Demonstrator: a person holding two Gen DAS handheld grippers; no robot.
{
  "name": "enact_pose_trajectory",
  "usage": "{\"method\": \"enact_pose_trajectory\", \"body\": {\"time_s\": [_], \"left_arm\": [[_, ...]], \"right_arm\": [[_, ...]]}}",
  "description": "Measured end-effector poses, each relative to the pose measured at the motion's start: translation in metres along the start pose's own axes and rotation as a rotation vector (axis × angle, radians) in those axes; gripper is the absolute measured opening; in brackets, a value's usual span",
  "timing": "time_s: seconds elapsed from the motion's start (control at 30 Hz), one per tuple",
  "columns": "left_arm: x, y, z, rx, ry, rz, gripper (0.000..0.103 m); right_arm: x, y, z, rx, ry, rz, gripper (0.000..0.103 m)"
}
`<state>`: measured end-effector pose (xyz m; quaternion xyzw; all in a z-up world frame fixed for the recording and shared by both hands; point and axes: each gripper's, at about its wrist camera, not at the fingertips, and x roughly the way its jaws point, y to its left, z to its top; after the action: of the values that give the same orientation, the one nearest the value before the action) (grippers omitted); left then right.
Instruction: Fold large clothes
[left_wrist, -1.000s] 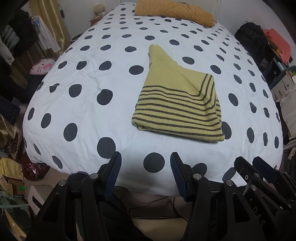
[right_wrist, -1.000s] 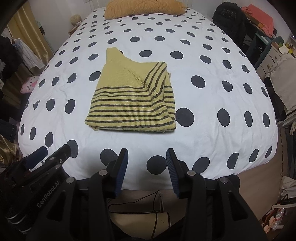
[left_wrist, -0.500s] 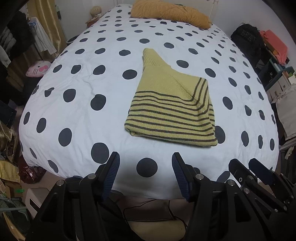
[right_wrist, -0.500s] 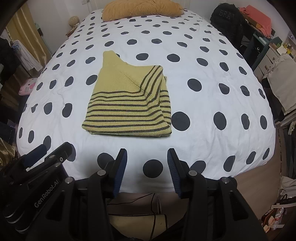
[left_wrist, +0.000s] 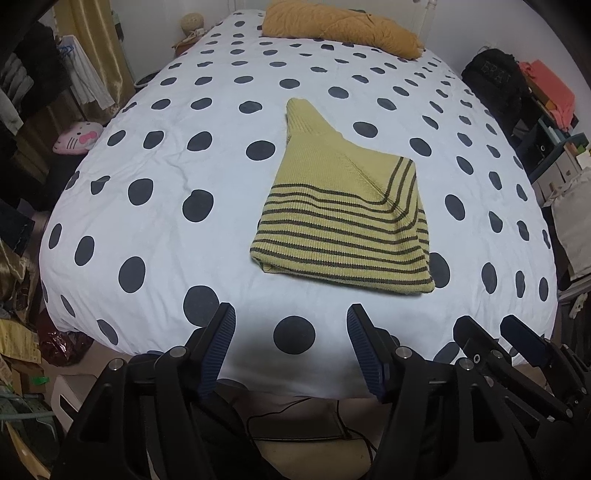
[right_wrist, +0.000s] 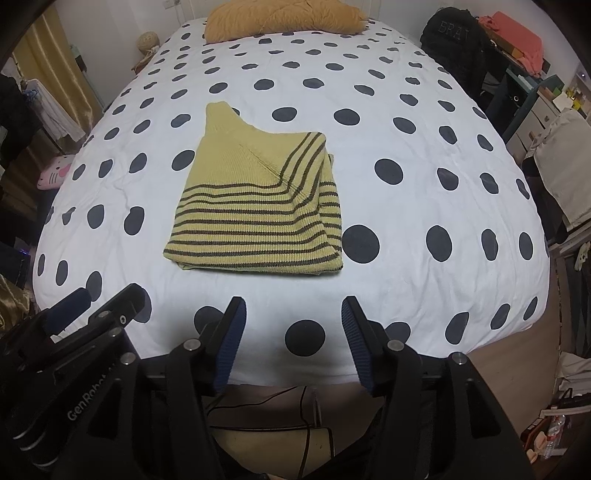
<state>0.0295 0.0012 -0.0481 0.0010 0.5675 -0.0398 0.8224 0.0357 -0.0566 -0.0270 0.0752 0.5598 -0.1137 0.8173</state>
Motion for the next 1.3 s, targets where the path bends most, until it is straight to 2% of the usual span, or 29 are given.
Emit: {"method": "enact_pose_trajectory", "body": {"time_s": [0.67,1.3], "left_arm": [[-0.0017,0.0072,-0.0002,-0.022,0.002,0.021,0.066],[0.0041,0.0072,-0.0017,-0.031,0.038,0.016,0.068]], "right_arm": [[-0.0055,-0.0010,0.0034,0.001,-0.012,-0.014,0.059],[-0.0061,0.0029,0.0017,0.003,-0.008,-0.019,0.061]]}}
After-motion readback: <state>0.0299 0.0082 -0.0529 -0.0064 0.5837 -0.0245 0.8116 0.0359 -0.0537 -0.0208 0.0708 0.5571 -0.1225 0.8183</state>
